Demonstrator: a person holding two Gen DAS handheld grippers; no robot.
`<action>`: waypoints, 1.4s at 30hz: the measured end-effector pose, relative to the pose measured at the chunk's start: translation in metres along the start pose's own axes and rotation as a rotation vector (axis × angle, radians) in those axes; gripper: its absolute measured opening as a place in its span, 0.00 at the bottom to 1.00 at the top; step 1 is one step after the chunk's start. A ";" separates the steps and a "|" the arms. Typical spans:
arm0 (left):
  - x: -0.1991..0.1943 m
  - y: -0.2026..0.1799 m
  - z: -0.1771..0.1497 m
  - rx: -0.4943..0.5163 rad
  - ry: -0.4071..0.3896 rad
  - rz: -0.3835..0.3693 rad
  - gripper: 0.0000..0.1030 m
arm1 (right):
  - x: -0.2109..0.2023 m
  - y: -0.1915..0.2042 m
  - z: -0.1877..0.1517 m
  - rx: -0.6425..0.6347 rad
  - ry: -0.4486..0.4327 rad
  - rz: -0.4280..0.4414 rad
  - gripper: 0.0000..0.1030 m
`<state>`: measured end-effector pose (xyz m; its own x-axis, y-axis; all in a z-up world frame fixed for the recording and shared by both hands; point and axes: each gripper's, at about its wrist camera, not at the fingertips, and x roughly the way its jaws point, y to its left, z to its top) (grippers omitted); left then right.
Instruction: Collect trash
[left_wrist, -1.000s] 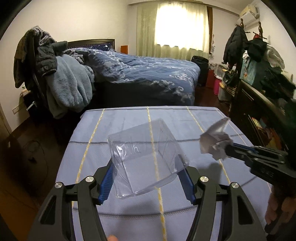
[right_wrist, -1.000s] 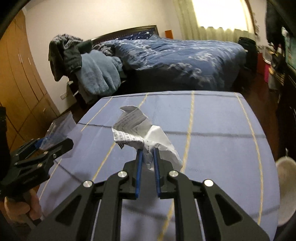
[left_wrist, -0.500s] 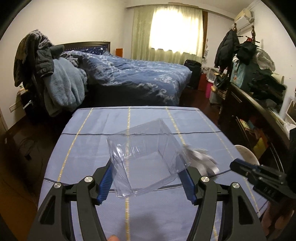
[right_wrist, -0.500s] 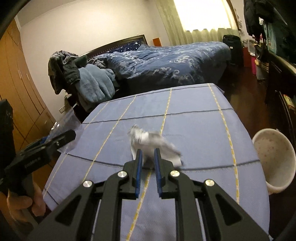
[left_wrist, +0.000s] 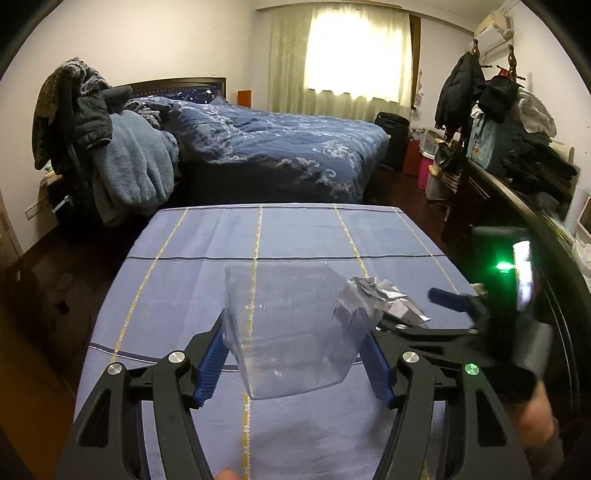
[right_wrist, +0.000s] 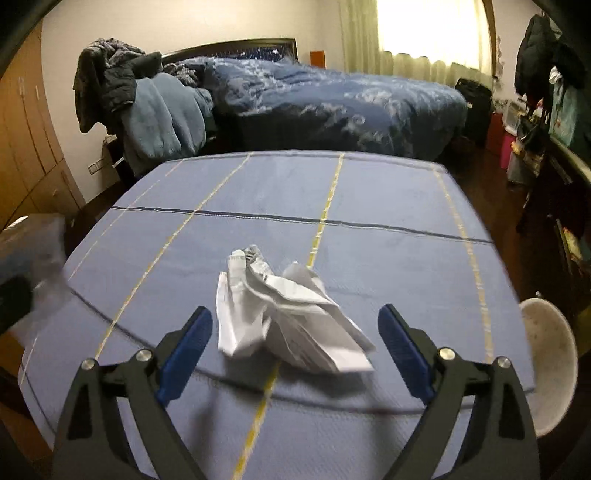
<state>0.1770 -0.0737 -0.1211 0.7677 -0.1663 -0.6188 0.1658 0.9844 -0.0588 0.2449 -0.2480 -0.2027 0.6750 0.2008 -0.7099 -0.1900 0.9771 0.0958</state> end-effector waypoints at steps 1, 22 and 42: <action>0.000 0.001 0.001 -0.003 0.000 0.004 0.64 | 0.006 -0.002 0.000 0.022 0.017 0.019 0.53; -0.003 -0.071 0.011 0.123 -0.012 -0.071 0.64 | -0.116 -0.086 -0.059 0.287 -0.168 0.116 0.23; 0.045 -0.252 0.025 0.417 -0.006 -0.326 0.64 | -0.177 -0.234 -0.129 0.568 -0.300 -0.143 0.23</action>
<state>0.1854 -0.3304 -0.1147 0.6383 -0.4619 -0.6158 0.6278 0.7753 0.0692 0.0776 -0.5209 -0.1892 0.8508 -0.0032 -0.5254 0.2669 0.8639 0.4270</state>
